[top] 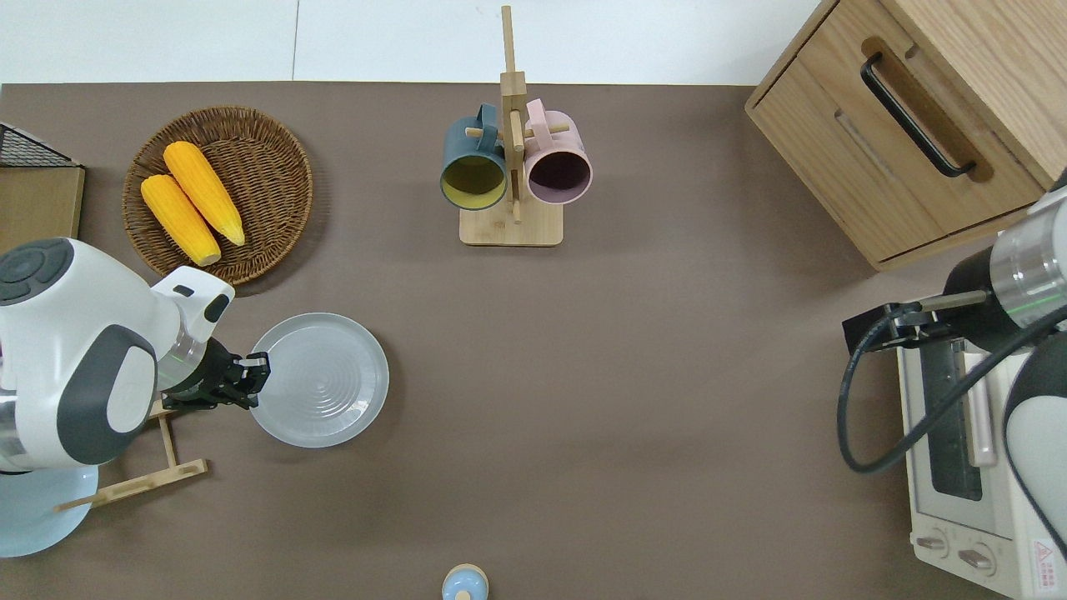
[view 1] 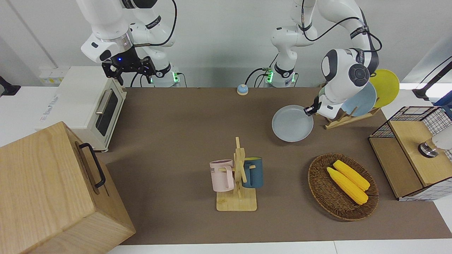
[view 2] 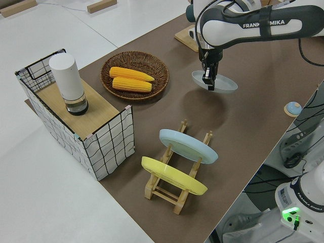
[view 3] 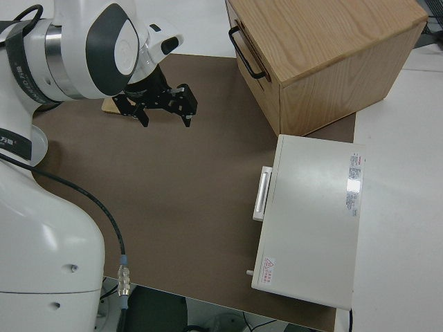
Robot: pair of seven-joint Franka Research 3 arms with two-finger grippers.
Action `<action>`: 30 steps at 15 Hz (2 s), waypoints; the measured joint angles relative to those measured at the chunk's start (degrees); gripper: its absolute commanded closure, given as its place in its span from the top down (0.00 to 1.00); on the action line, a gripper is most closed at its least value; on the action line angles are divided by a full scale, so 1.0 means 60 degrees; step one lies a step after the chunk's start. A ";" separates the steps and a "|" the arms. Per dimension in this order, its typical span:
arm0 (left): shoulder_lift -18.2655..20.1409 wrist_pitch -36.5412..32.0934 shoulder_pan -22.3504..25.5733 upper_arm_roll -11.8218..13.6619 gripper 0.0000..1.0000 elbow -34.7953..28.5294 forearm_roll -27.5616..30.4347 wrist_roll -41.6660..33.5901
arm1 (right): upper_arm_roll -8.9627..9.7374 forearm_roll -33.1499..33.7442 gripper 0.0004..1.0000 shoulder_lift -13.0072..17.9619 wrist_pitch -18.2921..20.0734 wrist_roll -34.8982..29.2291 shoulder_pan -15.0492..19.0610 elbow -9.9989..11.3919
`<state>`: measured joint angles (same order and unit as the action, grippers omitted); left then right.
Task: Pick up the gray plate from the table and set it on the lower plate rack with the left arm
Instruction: 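Grasp the gray plate's rim with the left gripper and lift it, then carry the gray plate to the rack and lower it into the lower slot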
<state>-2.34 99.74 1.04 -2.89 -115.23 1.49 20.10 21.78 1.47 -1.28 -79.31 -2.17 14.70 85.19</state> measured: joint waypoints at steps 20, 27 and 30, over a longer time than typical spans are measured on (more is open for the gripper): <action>-0.0048 -0.3495 -0.0059 -0.0248 0.00 0.0953 -0.7203 0.0288 | 0.0000 0.0000 0.98 0.0000 0.0000 0.0000 0.0000 0.0000; -0.0524 -0.3498 0.0003 -0.0254 0.00 0.0637 -0.7357 0.1028 | 0.0000 0.0000 0.98 0.0000 0.0000 0.0000 0.0000 0.0000; -0.0667 -0.3499 0.0002 -0.0261 0.00 0.0552 -0.7359 0.1155 | 0.0000 0.0000 0.98 0.0000 0.0000 0.0000 0.0000 0.0000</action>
<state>-6.34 78.75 1.05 -4.45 -111.91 -42.66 27.03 21.78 1.47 -1.28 -79.31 -2.17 14.70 85.19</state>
